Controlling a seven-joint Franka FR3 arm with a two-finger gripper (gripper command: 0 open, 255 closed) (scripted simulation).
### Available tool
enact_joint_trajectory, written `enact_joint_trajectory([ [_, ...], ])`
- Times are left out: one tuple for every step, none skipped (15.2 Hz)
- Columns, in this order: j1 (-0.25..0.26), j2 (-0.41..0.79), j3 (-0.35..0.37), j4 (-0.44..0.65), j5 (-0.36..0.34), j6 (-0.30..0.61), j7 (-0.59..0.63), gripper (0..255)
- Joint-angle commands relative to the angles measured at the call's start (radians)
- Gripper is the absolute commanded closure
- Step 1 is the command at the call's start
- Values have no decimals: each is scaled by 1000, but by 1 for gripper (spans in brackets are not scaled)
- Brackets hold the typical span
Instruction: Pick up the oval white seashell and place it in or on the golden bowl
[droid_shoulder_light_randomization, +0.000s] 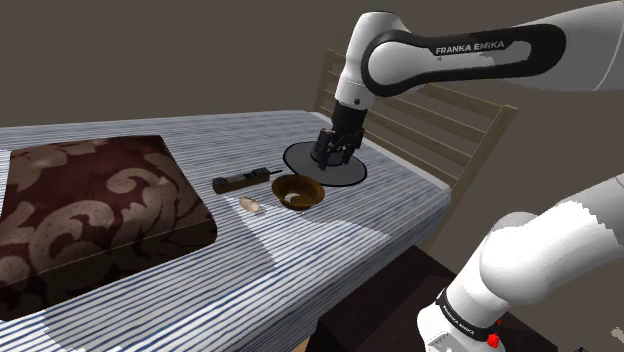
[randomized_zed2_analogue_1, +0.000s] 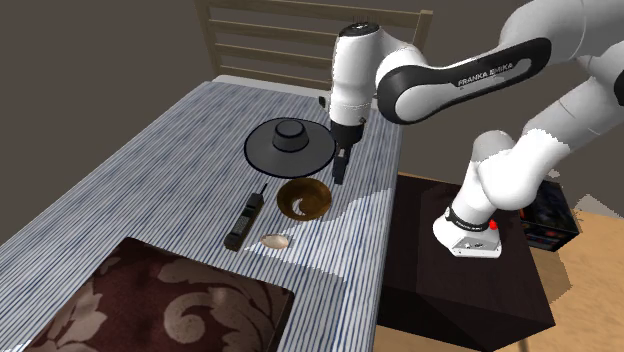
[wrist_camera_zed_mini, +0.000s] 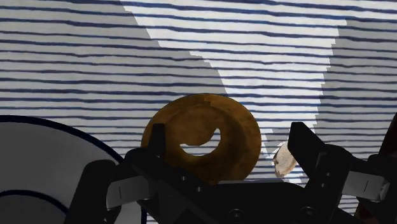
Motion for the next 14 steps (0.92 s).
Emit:
enact_joint_trajectory([
  [6, 60, 22, 11, 0, 54, 19, 0],
  [8, 94, 33, 24, -3, 78, 29, 0],
  [10, 128, 43, 37, -7, 101, 40, 0],
  [12, 163, 54, 52, -12, 123, 51, 0],
  [14, 199, 63, 68, -18, 145, 62, 0],
  [17, 235, 72, 85, -26, 165, 74, 0],
  [20, 271, 81, 103, -35, 184, 86, 0],
  [23, 308, 89, 123, -45, 202, 99, 0],
  [26, 345, 97, 144, -56, 220, 113, 0],
  [30, 383, 104, 166, -68, 235, 126, 0],
  [35, 420, 110, 190, -81, 250, 140, 0],
  [41, 458, 115, 215, -95, 263, 154, 0],
  [47, 496, 119, 241, -110, 276, 168, 0],
  [54, 535, 122, 268, -126, 286, 182, 0],
])
